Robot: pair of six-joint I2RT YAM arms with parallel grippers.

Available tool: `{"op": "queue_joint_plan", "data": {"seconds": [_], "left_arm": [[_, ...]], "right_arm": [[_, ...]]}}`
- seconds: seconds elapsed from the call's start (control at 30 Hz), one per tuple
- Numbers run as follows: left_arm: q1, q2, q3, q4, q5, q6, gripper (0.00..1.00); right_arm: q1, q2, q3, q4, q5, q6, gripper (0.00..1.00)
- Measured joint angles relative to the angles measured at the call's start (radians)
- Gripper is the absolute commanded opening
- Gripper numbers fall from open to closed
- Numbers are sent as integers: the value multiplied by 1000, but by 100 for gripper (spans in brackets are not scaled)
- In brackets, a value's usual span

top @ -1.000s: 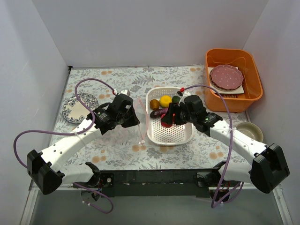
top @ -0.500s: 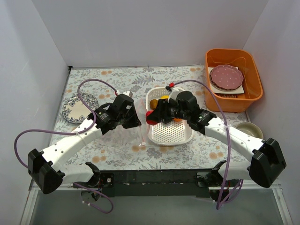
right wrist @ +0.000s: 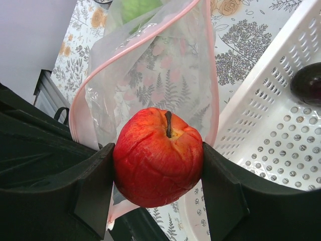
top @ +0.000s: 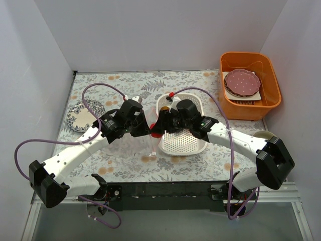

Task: Place the food in the zip-top bag and seal the zipper
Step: Pick up the fake fruit from the bin, then place the fake fruit in the zipper food storage bag, then pick up the fake fruit from the bin.

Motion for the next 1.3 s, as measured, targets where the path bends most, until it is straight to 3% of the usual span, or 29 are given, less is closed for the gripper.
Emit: {"op": "queue_joint_plan", "data": {"seconds": [0.13, 0.3, 0.5, 0.83, 1.17, 1.3], "left_arm": [[0, -2, 9, 0, 0, 3, 0], [0, -2, 14, -2, 0, 5, 0], [0, -1, 40, -13, -11, 7, 0], [0, -2, 47, -26, -33, 7, 0], [0, -45, 46, -32, -60, -1, 0], [0, -48, 45, -31, -63, -5, 0]], "right_arm": [[2, 9, 17, -7, 5, -5, 59], [4, 21, 37, -26, 13, -15, 75], [4, 22, 39, -60, 26, -32, 85], [4, 0, 64, -98, 86, -45, 87], [-10, -237, -6, -175, 388, 30, 91], [-37, -253, -37, -234, 459, 53, 92]]}}
